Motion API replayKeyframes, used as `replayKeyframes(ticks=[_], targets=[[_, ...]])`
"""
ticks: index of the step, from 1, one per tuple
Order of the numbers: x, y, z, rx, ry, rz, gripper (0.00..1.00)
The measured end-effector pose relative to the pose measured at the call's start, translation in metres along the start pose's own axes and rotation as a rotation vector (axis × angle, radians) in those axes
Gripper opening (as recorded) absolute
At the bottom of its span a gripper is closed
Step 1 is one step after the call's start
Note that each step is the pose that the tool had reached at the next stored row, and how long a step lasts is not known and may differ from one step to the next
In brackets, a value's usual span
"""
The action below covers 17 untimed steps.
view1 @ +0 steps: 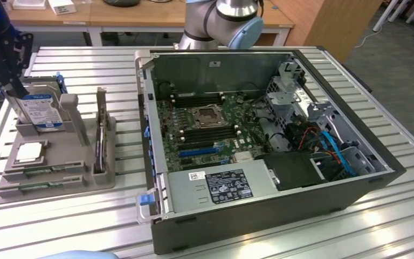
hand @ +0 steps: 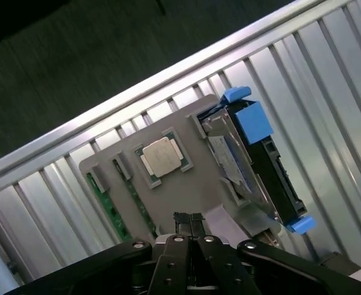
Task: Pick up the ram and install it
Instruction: 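Pick up the ram and move it above insertion slot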
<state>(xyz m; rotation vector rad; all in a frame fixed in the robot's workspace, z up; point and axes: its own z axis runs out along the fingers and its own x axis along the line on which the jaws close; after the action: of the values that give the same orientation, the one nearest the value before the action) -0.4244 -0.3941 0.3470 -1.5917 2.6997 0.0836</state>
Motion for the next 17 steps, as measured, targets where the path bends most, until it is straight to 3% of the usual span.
replayKeyframes(ticks=[17], targets=[[0.0001,-0.0002,0.0043,-0.0082,0.0106,-0.249,0.10]])
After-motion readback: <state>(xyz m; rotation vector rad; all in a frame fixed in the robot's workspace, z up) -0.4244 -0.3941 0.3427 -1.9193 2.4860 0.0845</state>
